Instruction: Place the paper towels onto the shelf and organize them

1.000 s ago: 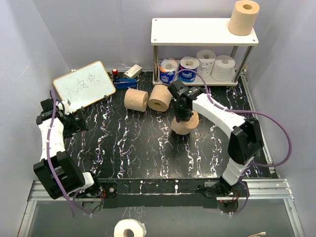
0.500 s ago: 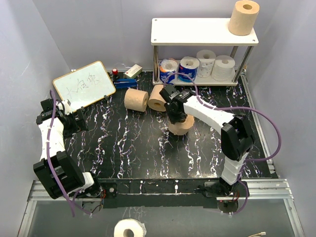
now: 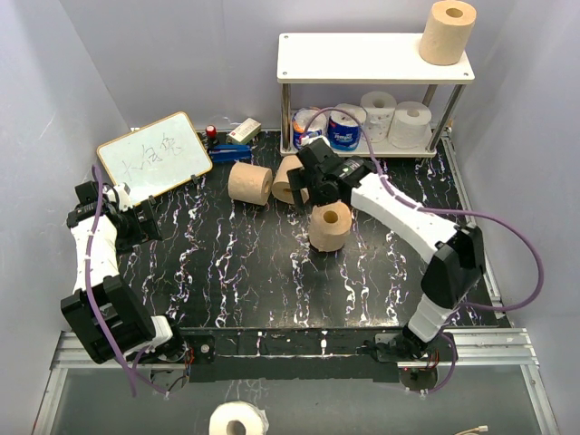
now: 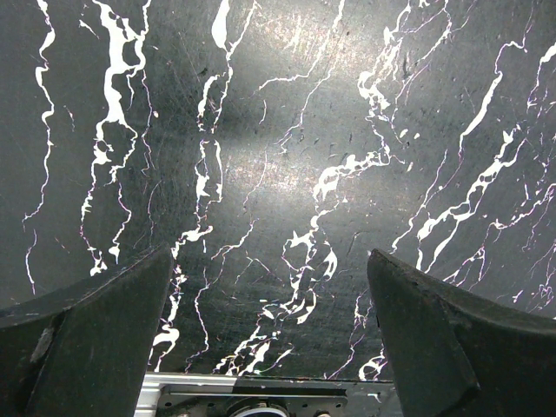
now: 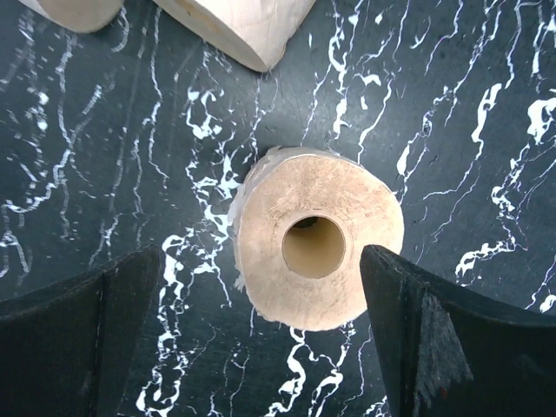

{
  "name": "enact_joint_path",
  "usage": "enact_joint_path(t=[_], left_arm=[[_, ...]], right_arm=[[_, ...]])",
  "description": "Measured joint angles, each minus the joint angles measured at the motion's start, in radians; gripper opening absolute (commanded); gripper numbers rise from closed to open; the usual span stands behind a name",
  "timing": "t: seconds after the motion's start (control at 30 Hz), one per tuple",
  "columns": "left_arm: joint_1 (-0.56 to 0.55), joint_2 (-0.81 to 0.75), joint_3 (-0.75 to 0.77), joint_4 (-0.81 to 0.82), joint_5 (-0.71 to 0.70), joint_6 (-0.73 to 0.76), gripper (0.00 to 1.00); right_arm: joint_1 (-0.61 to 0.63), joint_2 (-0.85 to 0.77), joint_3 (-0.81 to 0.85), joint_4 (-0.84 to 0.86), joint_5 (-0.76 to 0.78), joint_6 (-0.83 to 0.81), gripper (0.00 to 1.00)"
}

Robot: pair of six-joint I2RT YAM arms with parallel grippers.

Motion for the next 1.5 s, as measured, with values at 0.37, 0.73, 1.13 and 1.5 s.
enact_joint_path(t=[0.37, 0.73, 1.13, 1.5], left_arm=[[0.000, 0.000, 0.000, 0.000, 0.000, 0.000, 0.93], [0.000, 0.000, 0.000, 0.000, 0.000, 0.003, 0.93], [0.000, 0.000, 0.000, 0.000, 0.000, 0.004, 0.93], [0.000, 0.000, 0.000, 0.000, 0.000, 0.004, 0.93]], right_arm=[[-0.001, -0.239, -0.187, 0.089, 0.147, 0.067, 0.98], [-0.091, -0.283, -0.294, 0.153, 0.240, 0.084, 0.94], [-0.142, -0.216, -0.375, 0.223, 0.157, 0.085, 0.85], [-0.142, -0.185, -0.420, 0.273, 0.101, 0.085, 0.82]])
